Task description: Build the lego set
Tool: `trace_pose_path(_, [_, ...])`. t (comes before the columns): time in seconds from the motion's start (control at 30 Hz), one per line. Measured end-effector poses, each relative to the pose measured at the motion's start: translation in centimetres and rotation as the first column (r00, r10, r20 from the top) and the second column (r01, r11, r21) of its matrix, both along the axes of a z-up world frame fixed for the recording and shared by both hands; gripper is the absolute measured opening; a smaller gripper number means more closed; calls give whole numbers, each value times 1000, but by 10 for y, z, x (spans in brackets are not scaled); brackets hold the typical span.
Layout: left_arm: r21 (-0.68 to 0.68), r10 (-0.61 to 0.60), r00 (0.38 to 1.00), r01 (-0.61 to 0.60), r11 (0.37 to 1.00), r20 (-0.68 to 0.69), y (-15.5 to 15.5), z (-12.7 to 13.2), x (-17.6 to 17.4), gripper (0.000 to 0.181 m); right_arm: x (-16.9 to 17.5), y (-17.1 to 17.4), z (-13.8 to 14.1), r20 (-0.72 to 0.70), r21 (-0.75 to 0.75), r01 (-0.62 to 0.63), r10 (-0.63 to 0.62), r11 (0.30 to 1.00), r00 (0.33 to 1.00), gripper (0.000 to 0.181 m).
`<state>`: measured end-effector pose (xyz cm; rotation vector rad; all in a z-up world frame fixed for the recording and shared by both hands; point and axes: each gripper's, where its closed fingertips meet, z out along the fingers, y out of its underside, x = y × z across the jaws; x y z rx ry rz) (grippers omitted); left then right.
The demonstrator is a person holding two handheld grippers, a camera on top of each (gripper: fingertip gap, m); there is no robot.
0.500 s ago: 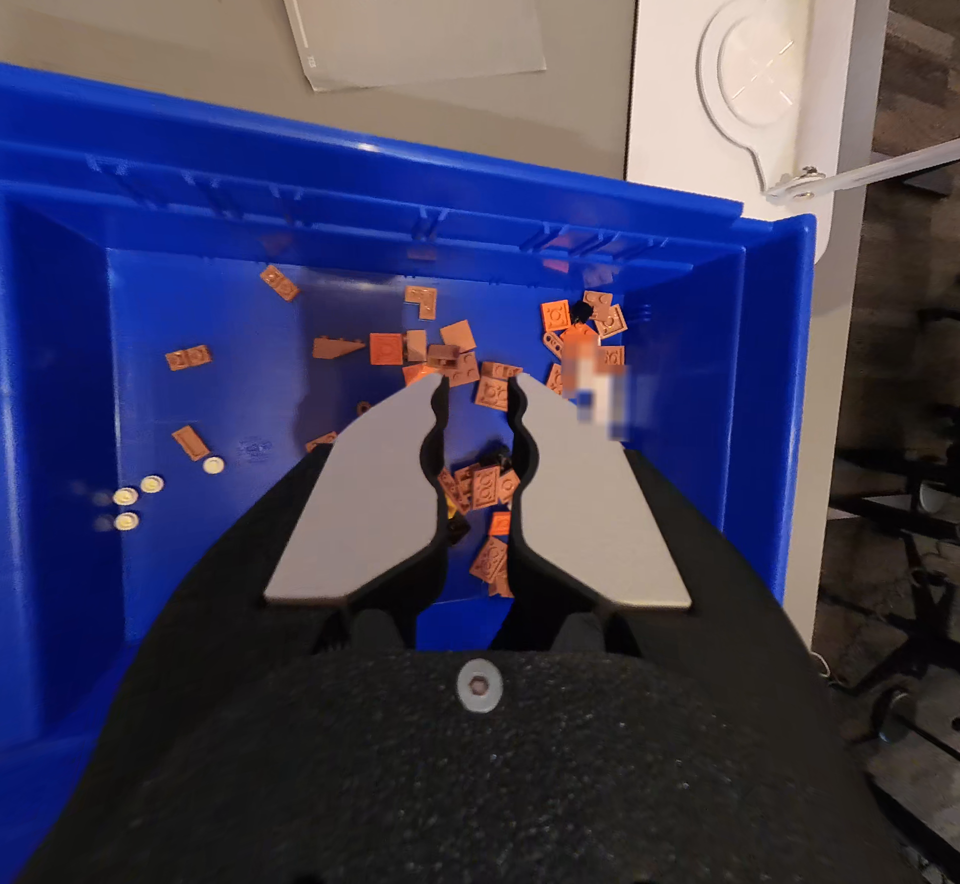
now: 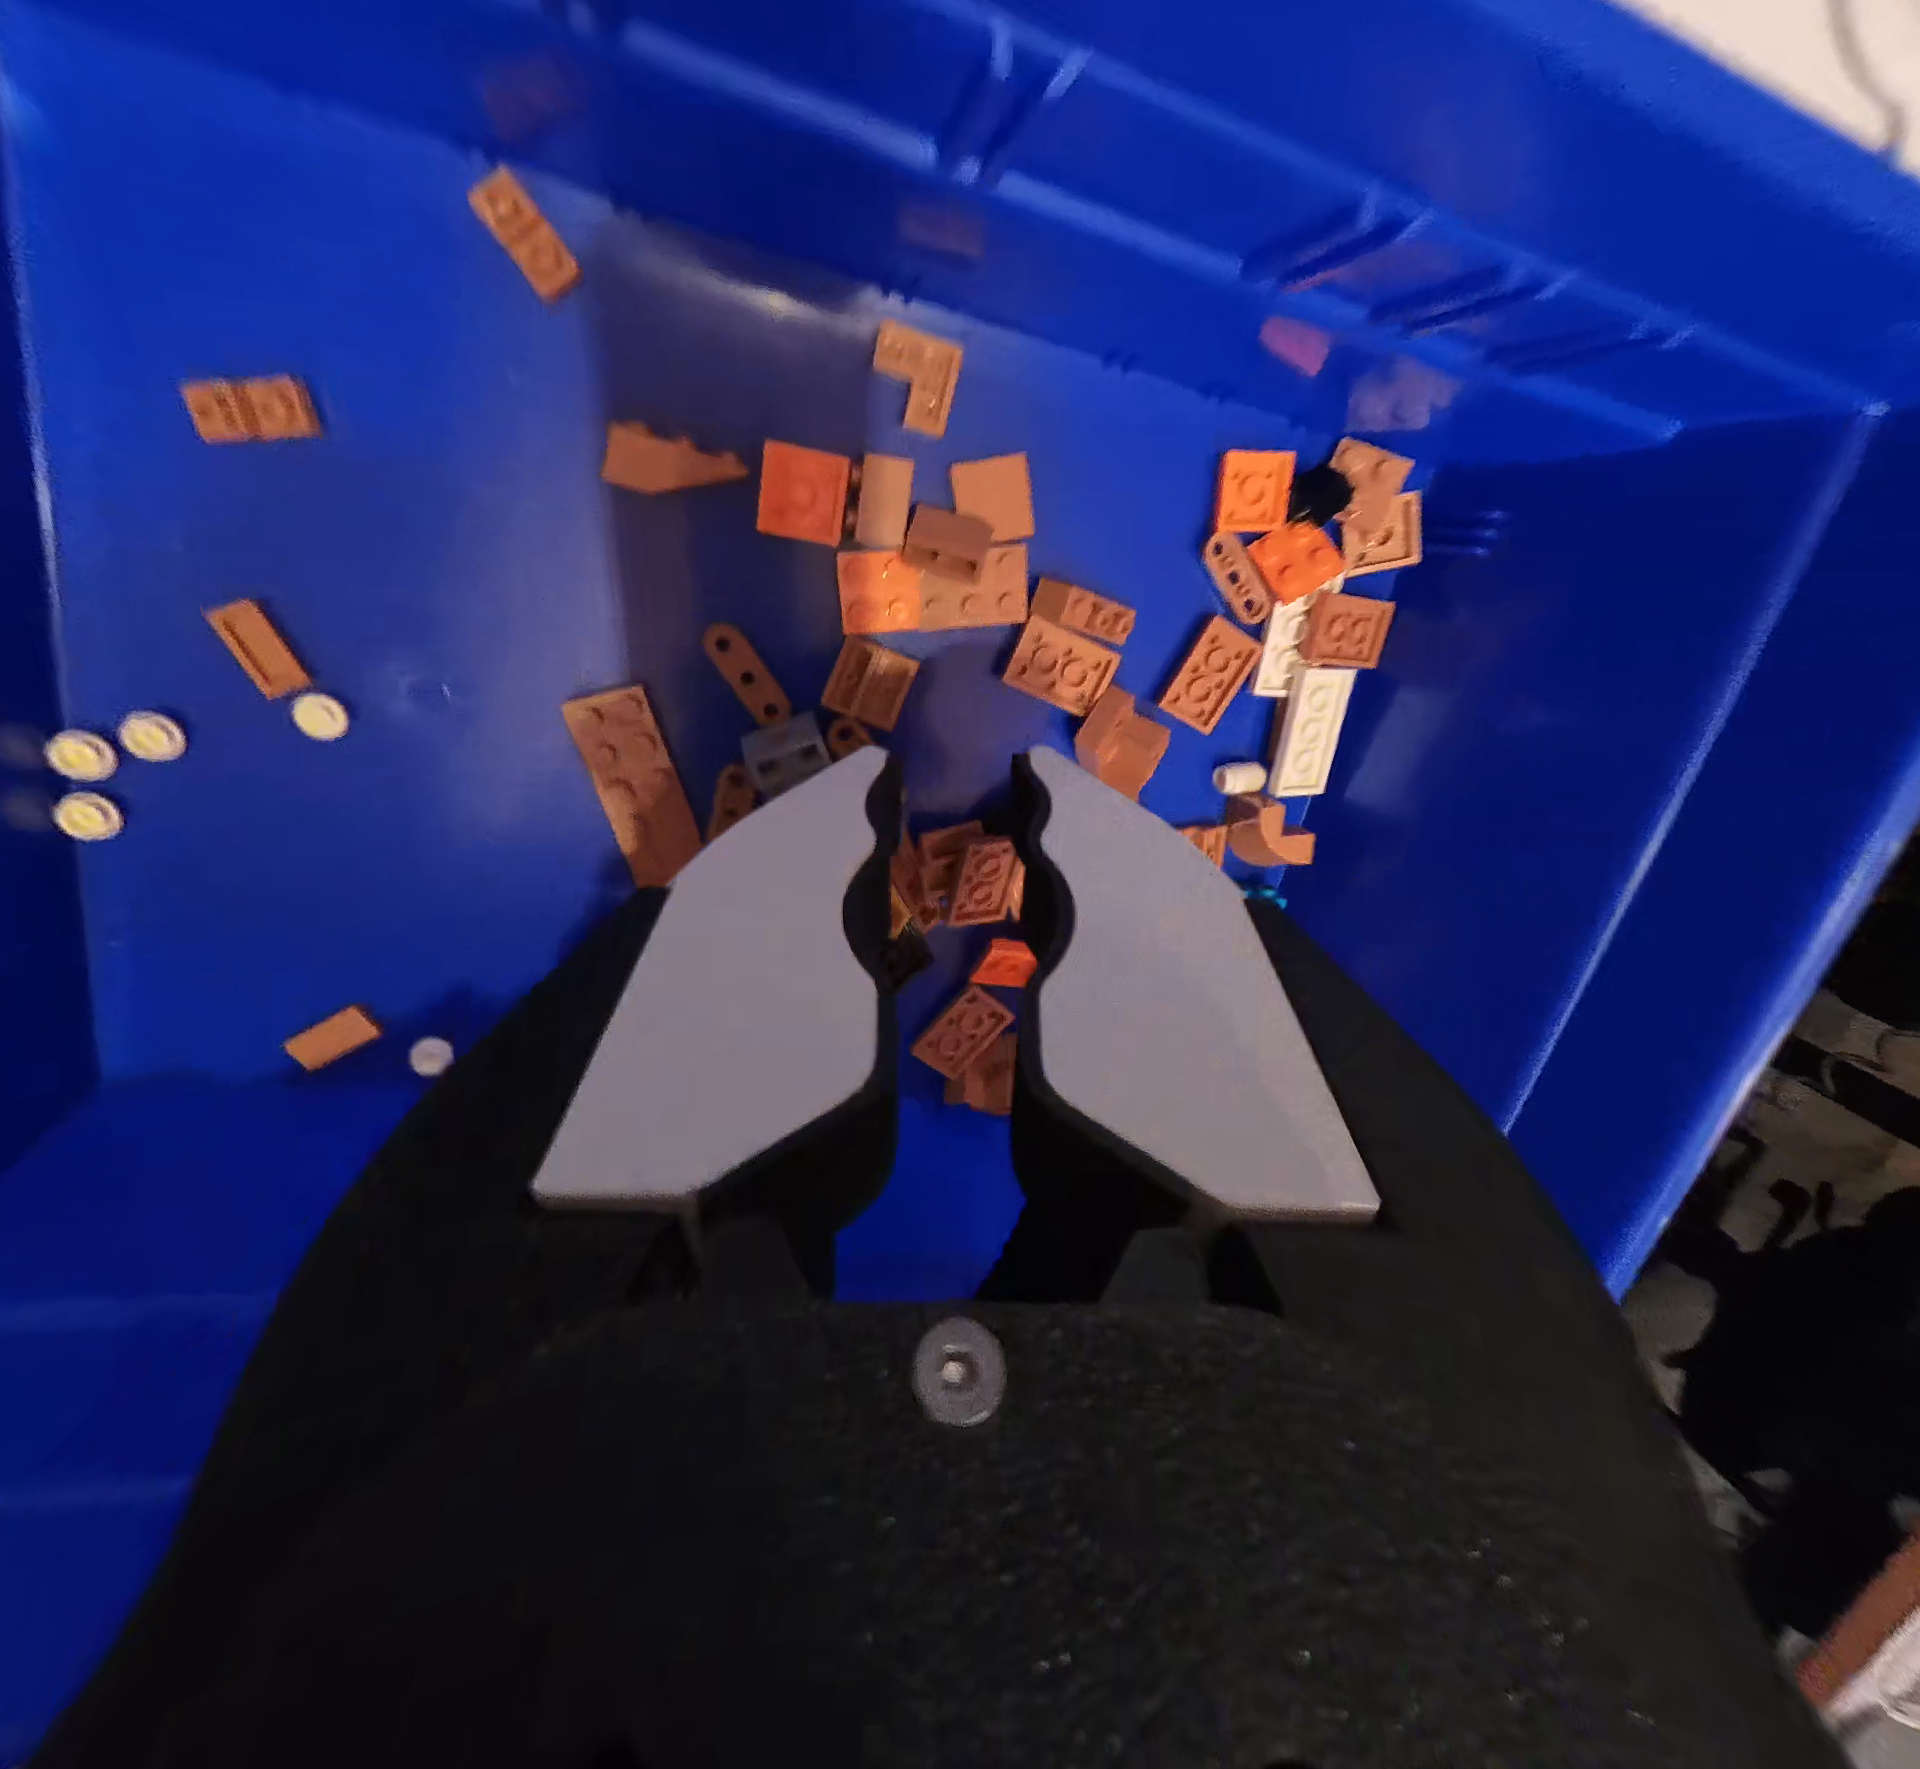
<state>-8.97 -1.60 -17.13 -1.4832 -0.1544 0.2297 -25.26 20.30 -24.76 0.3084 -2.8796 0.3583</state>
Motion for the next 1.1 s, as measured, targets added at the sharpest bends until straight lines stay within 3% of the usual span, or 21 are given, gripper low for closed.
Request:
trace_pose_path(0.47, [-19,-5,1000,5,1000,-18,2,-1,3,25,-2,14,-31,8,264,-141,144,954,989,18])
trace_pose_path(1.1, [-28,0,1000,0,1000,-24,2,-2,3,25,4,11,-37,61,267,-158,147,951,987,13])
